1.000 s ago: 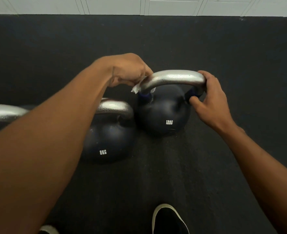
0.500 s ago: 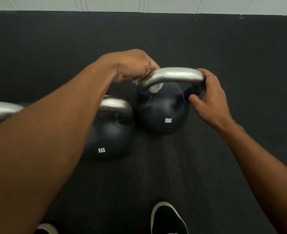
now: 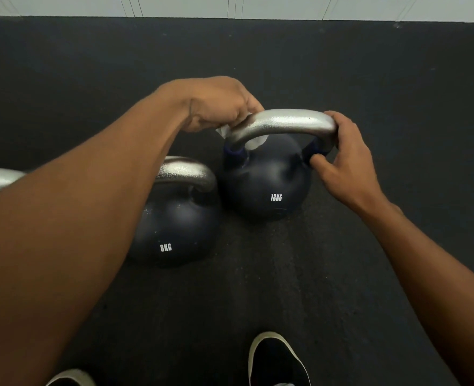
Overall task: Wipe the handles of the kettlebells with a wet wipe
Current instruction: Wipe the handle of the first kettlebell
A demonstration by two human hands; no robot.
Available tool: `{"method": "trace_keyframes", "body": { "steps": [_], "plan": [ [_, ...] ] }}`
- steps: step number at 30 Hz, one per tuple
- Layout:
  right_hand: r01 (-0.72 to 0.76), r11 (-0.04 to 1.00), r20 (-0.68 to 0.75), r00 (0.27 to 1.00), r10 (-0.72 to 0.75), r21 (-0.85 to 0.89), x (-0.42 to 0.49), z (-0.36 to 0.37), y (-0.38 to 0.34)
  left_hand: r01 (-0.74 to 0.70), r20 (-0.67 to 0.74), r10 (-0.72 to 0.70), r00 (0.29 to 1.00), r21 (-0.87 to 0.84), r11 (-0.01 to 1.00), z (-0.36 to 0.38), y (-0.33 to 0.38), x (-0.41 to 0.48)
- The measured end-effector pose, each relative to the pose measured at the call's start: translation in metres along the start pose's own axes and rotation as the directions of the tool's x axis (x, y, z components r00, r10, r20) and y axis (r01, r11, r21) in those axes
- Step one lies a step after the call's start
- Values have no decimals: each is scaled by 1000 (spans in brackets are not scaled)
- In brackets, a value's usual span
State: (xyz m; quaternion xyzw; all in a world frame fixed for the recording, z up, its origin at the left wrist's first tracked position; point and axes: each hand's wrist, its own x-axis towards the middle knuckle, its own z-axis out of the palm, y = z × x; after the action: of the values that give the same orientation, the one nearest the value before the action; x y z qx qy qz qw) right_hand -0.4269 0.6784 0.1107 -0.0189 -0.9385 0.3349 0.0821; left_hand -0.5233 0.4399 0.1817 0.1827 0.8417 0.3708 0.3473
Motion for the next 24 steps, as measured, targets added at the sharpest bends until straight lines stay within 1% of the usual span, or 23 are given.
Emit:
{"method": "trace_keyframes", "body": {
  "steps": [4, 7, 9, 12, 14, 16, 20, 22, 24],
  "plan": [
    [0, 1000, 4, 1000, 0, -10, 0, -1, 0, 17, -5, -17, 1000, -71, 997, -1, -5, 1],
    [-3, 1000, 5, 1000, 4, -7, 0, 0, 0, 41, -92, -54, 994, -132, 990, -7, -9, -3],
    [-8, 1000, 0, 1000, 8, -3, 0, 0, -1, 42, -122, -64, 990, -176, 984, -9, -10, -5],
    [-14, 1000, -6, 1000, 14, 3, 0, 0, -2, 20, -135, -41, 990, -153, 988, -6, -7, -2],
    [-11, 1000, 1, 1000, 11, -1, 0, -1, -2, 17, -69, -23, 997, -82, 997, -3, -4, 4],
    [-9, 1000, 8, 1000, 9, -7, 0, -2, -2, 36, 54, -34, 998, -37, 999, 0, -1, 13],
    [-1, 1000, 2, 1000, 2, -18, 0, -3, -2, 91, 238, -76, 968, -53, 994, -2, 7, 27],
    [-5, 1000, 4, 1000, 5, -22, 0, -2, -1, 122, 297, -106, 949, -34, 992, -5, 10, 30],
    [-3, 1000, 5, 1000, 4, -21, 0, -2, -1, 132, 297, -130, 946, 16, 991, -6, 10, 30]
  ]
}}
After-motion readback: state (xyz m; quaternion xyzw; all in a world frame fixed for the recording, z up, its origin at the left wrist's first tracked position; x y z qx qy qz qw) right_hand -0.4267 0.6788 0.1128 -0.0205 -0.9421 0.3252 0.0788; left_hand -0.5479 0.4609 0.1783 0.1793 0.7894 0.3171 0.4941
